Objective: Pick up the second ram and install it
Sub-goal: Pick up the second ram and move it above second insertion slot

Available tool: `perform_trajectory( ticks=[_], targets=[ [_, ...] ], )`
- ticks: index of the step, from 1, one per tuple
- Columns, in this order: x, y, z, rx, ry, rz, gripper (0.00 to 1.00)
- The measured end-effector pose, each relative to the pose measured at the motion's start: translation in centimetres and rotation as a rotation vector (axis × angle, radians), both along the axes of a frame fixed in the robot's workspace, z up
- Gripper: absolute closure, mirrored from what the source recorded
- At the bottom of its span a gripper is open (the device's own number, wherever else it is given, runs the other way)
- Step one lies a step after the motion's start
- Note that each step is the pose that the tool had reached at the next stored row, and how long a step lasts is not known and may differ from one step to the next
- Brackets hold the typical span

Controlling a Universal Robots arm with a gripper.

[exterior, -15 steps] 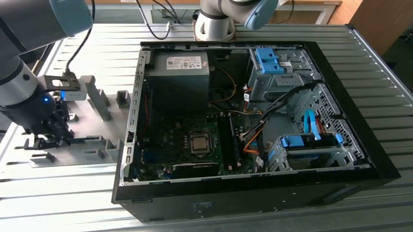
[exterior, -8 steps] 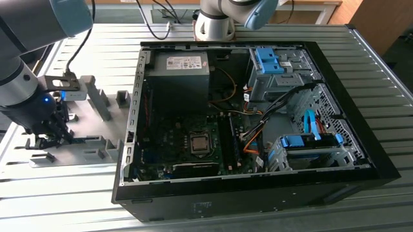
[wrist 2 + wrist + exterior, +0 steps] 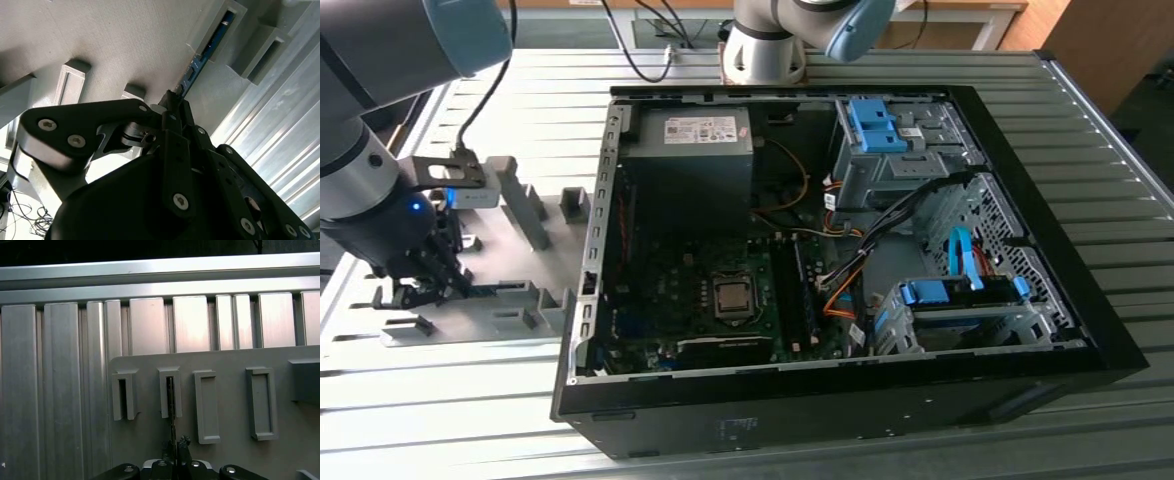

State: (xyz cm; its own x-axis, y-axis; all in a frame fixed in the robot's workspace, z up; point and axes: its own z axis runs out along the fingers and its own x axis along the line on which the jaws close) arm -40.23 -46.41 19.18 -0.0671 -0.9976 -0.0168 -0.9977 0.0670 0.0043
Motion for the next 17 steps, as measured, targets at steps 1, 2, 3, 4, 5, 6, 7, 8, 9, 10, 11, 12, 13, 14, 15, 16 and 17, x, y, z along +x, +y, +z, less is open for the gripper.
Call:
perform_trajectory(
  ticks=[1, 2, 3, 4, 5, 6, 7, 8, 9, 10, 11, 12, 13, 14, 15, 16, 17],
  targets=[
    [0.00, 0.00, 0.00, 0.0000, 0.0000, 0.000, 0.82],
    [0.00, 0.00, 0.00, 0.0000, 0.0000, 0.000, 0.82],
    [0.00, 0.00, 0.00, -0.0001, 0.0000, 0.000, 0.82],
    [0.00, 0.00, 0.00, 0.0000, 0.0000, 0.000, 0.82],
    [0.00, 0.00, 0.00, 0.0000, 0.0000, 0.000, 0.82],
    [0.00, 0.00, -0.01, 0.0000, 0.0000, 0.000, 0.82],
    [0.00, 0.00, -0.01, 0.0000, -0.0001, 0.000, 0.81],
    [0.00, 0.00, -0.01, 0.0000, 0.0000, 0.000, 0.81],
    [0.00, 0.00, -0.01, 0.0000, 0.0000, 0.000, 0.75],
    [-0.02, 0.00, -0.02, 0.0000, -0.0001, 0.000, 0.75],
    [-0.06, 0.00, -0.02, 0.0001, -0.0001, 0.000, 0.75],
    [-0.12, 0.01, -0.02, 0.0001, -0.0002, 0.000, 0.75],
    [-0.15, 0.00, -0.01, -0.0001, 0.0000, 0.000, 0.75],
    [-0.18, 0.00, -0.02, 0.0000, 0.0000, 0.000, 0.75],
    [-0.19, 0.00, -0.02, 0.0000, 0.0000, 0.000, 0.75],
    [-0.19, 0.00, -0.02, 0.0000, 0.0000, 0.000, 0.75],
    [-0.19, 0.00, -0.02, 0.0000, 0.0000, 0.000, 0.75]
  ],
)
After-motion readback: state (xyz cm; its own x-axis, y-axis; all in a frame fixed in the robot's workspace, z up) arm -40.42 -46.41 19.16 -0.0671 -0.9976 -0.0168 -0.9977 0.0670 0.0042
